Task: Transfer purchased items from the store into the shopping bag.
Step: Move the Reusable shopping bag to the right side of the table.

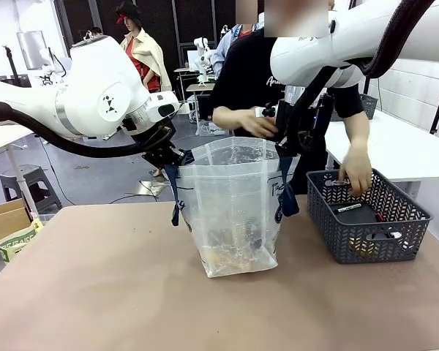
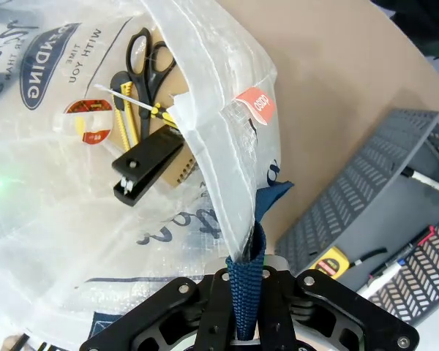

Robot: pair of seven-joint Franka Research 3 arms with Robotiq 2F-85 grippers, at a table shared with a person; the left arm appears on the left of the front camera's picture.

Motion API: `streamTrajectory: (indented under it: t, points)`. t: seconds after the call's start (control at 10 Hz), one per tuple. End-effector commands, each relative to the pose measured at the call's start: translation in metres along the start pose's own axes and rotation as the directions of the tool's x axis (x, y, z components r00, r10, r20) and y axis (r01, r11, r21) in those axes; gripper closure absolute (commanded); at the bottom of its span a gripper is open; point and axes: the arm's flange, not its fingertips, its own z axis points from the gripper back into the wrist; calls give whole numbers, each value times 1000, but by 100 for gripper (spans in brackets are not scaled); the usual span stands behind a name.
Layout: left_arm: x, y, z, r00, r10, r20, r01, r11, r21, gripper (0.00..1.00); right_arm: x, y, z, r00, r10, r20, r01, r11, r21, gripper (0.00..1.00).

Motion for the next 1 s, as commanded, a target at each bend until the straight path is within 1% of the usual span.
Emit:
streamTrajectory:
  t: [0.0, 0.9]
  points:
    - [0, 1, 0, 1000, 5, 1, -5, 1000, 8, 100, -1, 0, 0, 1000, -4, 0, 4, 1000, 0, 100]
    - [0, 1, 0, 1000, 5, 1, -5, 1000, 8, 100, -1, 0, 0, 1000, -4, 0, 4, 1000, 0, 100]
